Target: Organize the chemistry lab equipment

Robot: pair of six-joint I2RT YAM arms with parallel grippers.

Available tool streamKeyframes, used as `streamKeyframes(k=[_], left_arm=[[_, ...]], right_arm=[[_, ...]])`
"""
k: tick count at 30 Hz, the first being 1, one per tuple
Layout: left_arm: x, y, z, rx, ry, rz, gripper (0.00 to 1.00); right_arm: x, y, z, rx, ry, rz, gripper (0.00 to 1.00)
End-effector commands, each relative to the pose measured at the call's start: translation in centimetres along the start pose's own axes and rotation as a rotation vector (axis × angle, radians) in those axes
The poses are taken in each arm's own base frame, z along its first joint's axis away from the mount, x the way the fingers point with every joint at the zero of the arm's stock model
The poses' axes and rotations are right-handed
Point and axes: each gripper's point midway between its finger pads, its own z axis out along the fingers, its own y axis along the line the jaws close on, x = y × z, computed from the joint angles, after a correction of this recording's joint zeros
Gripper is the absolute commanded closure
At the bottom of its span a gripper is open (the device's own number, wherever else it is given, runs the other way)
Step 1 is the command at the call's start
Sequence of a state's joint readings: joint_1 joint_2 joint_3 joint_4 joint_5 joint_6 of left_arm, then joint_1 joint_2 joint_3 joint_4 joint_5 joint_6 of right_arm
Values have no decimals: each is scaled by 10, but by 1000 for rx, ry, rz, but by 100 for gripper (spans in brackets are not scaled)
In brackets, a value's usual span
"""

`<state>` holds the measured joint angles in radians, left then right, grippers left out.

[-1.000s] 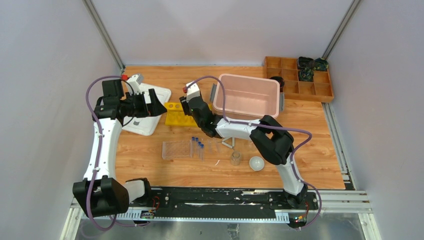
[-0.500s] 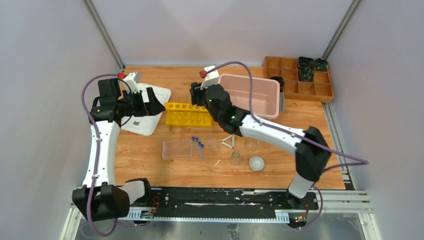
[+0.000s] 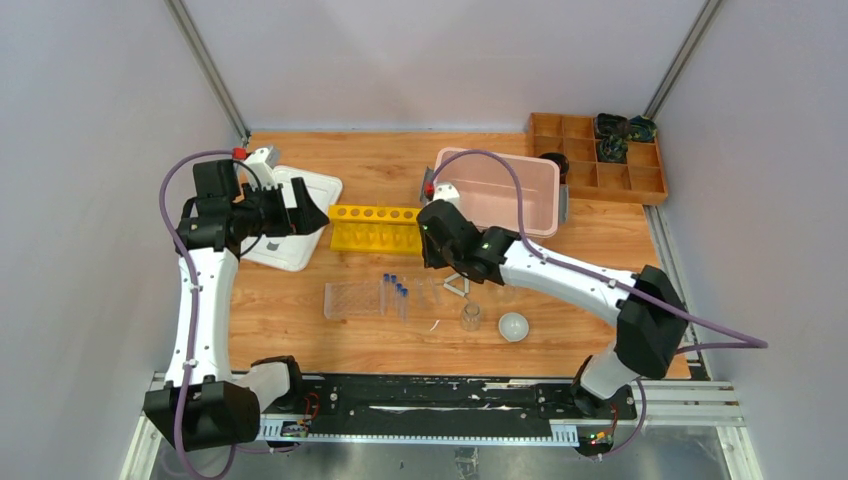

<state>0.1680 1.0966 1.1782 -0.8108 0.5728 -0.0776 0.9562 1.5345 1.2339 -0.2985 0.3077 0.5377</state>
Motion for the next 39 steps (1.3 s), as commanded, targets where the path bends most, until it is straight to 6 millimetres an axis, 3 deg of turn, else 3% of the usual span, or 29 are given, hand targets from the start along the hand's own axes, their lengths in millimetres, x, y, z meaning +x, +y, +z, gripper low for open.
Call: streamKeyframes(k=[1, 10, 23, 39], left_arm=[[-7, -4, -9, -3, -34, 24, 0], [-6, -7, -11, 7, -38, 22, 0], [-7, -8, -10, 16, -35, 23, 0], [-13, -13, -16, 20, -60, 34, 0]], right_arm=[[63, -1, 6, 6, 225, -5, 70], [110, -6, 36, 51, 370, -38, 76], [116, 18, 53, 9, 399, -43, 78], [131, 14, 76, 59, 425, -54, 75]])
